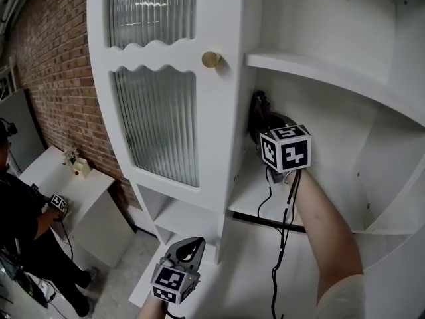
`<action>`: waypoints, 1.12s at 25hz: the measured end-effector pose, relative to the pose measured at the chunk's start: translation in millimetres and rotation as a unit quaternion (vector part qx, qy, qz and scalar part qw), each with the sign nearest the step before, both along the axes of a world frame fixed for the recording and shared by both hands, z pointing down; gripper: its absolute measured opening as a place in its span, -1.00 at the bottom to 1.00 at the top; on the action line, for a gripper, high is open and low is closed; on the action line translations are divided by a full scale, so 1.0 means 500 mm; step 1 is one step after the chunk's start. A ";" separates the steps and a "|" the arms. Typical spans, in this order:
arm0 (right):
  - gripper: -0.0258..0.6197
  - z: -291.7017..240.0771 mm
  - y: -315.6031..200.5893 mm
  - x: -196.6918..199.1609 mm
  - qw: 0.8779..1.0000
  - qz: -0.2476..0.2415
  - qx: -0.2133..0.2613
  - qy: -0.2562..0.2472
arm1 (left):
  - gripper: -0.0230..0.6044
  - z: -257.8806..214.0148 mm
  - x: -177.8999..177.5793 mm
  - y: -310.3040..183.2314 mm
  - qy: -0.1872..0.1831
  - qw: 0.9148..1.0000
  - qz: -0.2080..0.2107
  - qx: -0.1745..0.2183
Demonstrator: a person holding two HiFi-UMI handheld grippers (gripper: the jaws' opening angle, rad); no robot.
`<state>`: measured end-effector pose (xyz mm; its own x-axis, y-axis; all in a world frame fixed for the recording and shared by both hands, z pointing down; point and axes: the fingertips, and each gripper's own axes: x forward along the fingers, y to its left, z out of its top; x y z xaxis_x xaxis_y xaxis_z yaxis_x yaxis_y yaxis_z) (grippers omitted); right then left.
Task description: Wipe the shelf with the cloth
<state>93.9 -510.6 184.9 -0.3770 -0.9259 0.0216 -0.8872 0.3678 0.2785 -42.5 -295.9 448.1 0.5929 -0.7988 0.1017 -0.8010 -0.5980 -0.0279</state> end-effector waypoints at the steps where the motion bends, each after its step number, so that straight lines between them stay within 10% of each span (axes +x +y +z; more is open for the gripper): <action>1: -0.66 0.000 0.003 0.003 1.000 0.006 -0.003 0.003 | -0.88 -0.003 0.000 0.002 0.002 1.000 -0.001 0.001; 10: -0.66 0.036 0.119 0.020 0.998 0.016 -0.050 -0.041 | -0.88 -0.048 0.021 0.038 0.013 1.000 0.000 0.015; 28: -0.66 0.144 0.370 -0.136 0.990 -0.119 -0.076 -0.023 | -0.88 -0.064 0.068 0.107 0.020 1.000 0.005 0.013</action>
<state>26.0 -325.5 257.0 -0.5881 -0.7979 0.1323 -0.7805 0.6028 0.1656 -8.4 -242.4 416.3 0.6037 -0.7951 0.0578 -0.7960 -0.6052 -0.0118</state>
